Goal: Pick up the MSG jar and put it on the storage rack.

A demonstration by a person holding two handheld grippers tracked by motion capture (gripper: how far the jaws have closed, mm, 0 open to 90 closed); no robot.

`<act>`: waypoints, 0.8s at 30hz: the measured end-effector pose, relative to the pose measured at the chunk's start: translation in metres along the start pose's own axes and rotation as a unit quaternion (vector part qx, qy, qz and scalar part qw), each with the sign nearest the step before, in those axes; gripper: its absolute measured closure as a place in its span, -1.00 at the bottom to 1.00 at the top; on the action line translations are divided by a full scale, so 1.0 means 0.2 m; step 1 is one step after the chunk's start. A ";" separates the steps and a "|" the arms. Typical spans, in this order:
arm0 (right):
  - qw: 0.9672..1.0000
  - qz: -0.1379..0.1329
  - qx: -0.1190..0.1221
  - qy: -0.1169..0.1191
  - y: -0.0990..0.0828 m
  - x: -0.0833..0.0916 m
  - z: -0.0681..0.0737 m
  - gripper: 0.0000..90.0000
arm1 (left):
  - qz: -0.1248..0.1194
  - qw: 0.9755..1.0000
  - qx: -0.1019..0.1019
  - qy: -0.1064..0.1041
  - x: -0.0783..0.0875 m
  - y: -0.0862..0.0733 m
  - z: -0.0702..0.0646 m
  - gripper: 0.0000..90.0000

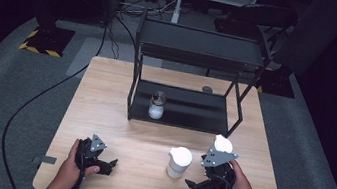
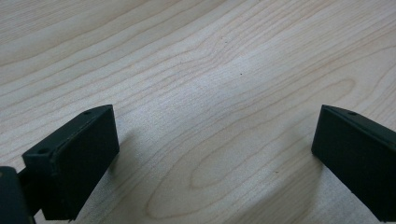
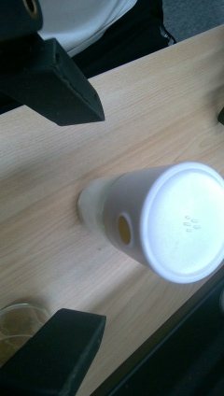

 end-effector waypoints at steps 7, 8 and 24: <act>1.000 0.014 0.009 0.000 0.06 -0.03 0.00 -0.91 | 0.000 1.000 0.000 0.000 0.00 0.00 0.00 -0.99; 1.000 0.015 0.010 0.001 0.07 -0.03 0.00 -0.91 | 0.000 1.000 0.000 0.000 0.00 0.00 0.00 -0.99; 0.999 0.032 0.019 0.011 0.17 -0.14 0.00 -0.91 | 0.000 1.000 0.000 0.000 0.00 0.00 0.00 -0.99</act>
Point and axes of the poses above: each handheld gripper's, and its own axes: x roughly backward along the jaws, y roughly out of its top, z roughly to its left, the point moved 7 cm from there along -x, roughly forward along the jaws, and after that the axes turned 5 degrees about -x, right-handed, at the moved point
